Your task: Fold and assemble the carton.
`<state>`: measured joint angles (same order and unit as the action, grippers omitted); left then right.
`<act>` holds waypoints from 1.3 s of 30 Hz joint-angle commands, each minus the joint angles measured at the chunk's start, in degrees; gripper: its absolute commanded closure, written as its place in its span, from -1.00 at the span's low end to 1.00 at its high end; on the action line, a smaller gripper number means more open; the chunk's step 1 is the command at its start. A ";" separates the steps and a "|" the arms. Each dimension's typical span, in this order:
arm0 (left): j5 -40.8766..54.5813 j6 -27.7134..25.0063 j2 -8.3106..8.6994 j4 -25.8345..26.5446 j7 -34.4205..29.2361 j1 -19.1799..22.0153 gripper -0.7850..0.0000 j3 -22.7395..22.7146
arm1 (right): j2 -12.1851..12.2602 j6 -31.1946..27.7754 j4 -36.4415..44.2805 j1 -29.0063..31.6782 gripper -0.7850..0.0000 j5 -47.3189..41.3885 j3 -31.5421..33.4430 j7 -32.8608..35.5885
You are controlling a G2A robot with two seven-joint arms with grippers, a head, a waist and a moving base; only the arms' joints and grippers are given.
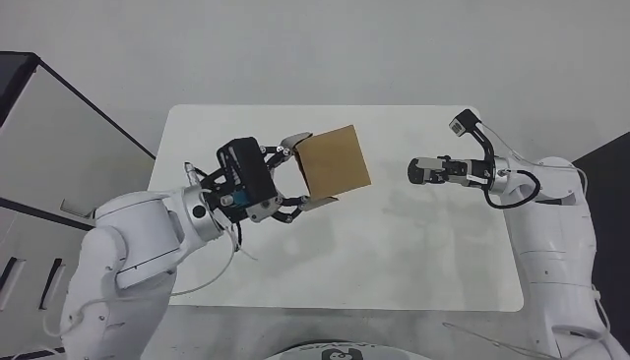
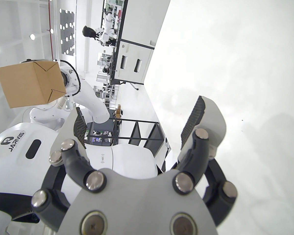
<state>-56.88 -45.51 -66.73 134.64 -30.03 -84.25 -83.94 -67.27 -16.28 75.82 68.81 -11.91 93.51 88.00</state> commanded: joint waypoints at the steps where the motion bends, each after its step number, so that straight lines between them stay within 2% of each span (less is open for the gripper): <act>1: 0.84 -1.26 0.24 -0.01 -0.08 1.60 1.00 -1.30 | 0.00 0.00 0.00 0.00 -1.00 0.00 0.00 0.00; 7: 7.60 -6.14 1.35 -2.85 -2.81 9.89 1.00 -5.48 | 0.00 0.00 0.00 0.00 -1.00 0.00 0.00 0.00; 12: 14.91 -8.31 2.62 -6.45 -8.64 15.61 1.00 -7.45 | 0.00 0.00 0.00 0.00 -1.00 0.00 0.00 0.00; 22: 14.94 -8.01 2.62 -6.47 -8.44 15.47 1.00 -7.42 | 0.00 0.00 0.00 0.00 -1.00 0.00 0.00 0.00; 25: 16.19 -6.44 2.90 -6.44 -8.16 14.10 1.00 -7.65 | 0.00 0.00 0.00 0.00 -1.00 0.00 0.00 0.00; 29: 24.07 -4.05 3.74 -7.47 -12.77 12.99 1.00 -7.18 | 0.00 0.00 0.00 0.00 -1.00 0.00 0.00 0.00; 36: 49.18 12.36 5.70 -7.43 -29.45 14.98 1.00 -7.43 | 0.00 0.00 0.00 0.00 -1.00 0.00 0.00 0.00; 39: 49.86 12.85 5.79 -7.25 -30.18 15.27 1.00 -7.61 | 0.00 0.00 0.00 0.00 -1.00 0.00 0.00 0.00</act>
<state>-5.85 -32.03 -60.92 127.39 -60.76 -68.93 -91.57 -67.27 -16.28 75.82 68.81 -11.91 93.51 88.00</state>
